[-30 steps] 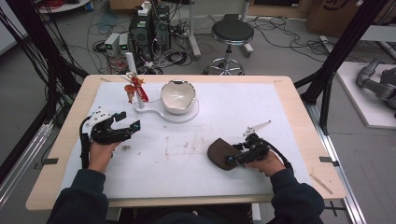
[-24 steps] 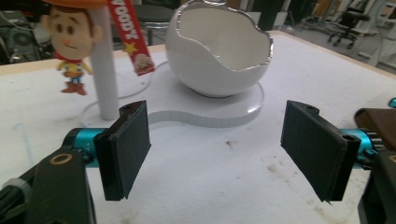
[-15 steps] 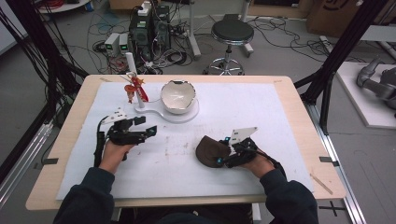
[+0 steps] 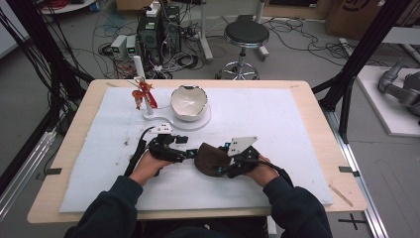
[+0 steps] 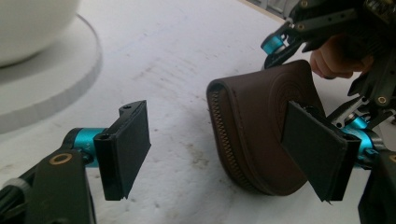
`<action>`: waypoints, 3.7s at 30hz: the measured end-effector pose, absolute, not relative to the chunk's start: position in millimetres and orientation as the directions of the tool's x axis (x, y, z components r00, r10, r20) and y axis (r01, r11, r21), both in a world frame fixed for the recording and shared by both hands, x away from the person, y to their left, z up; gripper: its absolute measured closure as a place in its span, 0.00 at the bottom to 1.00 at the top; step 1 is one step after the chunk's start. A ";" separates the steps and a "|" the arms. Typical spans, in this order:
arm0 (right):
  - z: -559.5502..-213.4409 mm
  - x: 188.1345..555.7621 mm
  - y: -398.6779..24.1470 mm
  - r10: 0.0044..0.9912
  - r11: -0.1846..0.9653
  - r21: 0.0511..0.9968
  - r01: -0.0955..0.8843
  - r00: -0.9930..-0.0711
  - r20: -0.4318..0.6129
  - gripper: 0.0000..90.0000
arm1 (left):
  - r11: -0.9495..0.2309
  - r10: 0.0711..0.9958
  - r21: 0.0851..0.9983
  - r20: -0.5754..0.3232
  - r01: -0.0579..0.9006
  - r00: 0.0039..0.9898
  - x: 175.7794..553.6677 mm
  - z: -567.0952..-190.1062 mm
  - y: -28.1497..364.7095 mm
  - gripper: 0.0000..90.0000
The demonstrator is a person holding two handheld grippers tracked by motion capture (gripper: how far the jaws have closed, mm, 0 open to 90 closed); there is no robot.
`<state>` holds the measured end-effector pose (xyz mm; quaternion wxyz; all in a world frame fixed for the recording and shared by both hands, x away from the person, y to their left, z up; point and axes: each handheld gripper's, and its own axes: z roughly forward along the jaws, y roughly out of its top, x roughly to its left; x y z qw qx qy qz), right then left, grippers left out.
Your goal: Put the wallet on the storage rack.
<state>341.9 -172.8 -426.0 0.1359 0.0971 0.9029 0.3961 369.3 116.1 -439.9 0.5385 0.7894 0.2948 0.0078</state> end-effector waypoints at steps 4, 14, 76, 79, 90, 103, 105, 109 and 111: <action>-425.2 340.8 -171.1 0.270 0.665 0.746 0.043 -0.944 -0.187 0.38 | -0.273 0.434 0.840 -0.327 0.468 0.840 369.8 -445.2 108.0 0.29; -426.8 344.7 -173.3 0.292 0.651 0.753 0.093 -0.947 -0.136 0.38 | -0.308 0.396 0.848 -0.298 0.432 0.868 365.7 -446.0 100.6 0.57; -329.4 505.2 -101.4 0.354 0.535 0.840 0.094 -0.927 -0.122 0.73 | 0.021 0.794 0.956 -0.193 0.292 0.576 359.8 -411.1 269.6 0.21; -334.5 512.8 -96.4 0.353 0.553 0.830 0.072 -0.923 -0.155 0.73 | 0.025 0.793 0.955 -0.199 0.297 0.576 360.2 -411.6 270.2 0.22; -355.2 521.7 -86.8 0.322 0.651 0.758 0.032 -0.917 -0.238 0.73 | 0.025 0.791 0.954 -0.202 0.300 0.577 361.0 -412.4 270.1 0.22; -352.6 520.9 -96.1 0.418 0.602 0.794 0.083 -0.880 -0.224 0.59 | 0.030 0.792 0.951 -0.210 0.307 0.574 360.5 -412.9 271.2 0.22; -348.5 517.4 -105.8 0.437 0.578 0.812 0.087 -0.873 -0.218 0.59 | 0.030 0.792 0.951 -0.210 0.307 0.574 360.5 -412.9 271.3 0.22; -346.5 506.9 -132.8 0.488 0.545 0.827 0.139 -0.855 -0.178 0.54 | 0.034 0.791 0.952 -0.211 0.303 0.575 360.3 -412.7 271.2 0.22; -347.3 503.4 -146.5 0.505 0.542 0.829 0.139 -0.842 -0.189 0.51 | 0.036 0.790 0.954 -0.210 0.297 0.576 360.3 -412.6 271.0 0.22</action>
